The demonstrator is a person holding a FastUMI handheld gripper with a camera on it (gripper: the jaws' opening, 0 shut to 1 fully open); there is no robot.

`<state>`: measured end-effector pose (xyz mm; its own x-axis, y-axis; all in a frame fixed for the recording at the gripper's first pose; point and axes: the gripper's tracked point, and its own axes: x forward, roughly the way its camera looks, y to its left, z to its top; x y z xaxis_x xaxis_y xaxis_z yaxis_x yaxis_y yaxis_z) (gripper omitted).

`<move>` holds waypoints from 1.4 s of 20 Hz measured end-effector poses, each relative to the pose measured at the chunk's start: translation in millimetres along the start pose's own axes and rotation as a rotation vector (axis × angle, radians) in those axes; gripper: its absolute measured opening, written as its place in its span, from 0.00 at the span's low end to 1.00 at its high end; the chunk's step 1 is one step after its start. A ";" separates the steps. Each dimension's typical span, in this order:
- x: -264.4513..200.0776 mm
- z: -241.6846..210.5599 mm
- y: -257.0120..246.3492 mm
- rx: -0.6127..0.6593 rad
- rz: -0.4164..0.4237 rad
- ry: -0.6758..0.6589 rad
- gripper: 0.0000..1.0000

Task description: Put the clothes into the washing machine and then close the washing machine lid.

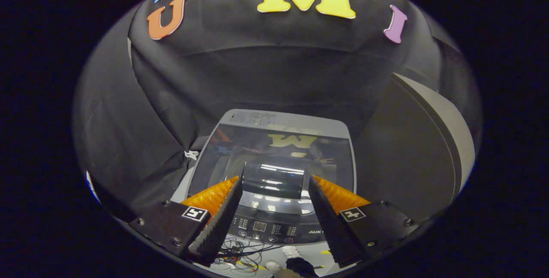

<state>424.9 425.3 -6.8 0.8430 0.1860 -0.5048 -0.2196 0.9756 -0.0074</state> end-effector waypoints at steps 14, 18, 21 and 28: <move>-237.1 19.9 -166.8 -0.007 -0.059 -0.471 0.99; -291.6 -22.8 -241.7 0.073 -0.119 -0.516 0.99; -329.4 -69.3 -302.2 0.100 -0.184 -0.539 0.99; -391.1 -191.2 -386.2 0.191 -0.225 -0.498 0.98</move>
<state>86.2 -46.6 28.5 0.9983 -0.0412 -0.0412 0.0456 0.9927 0.1114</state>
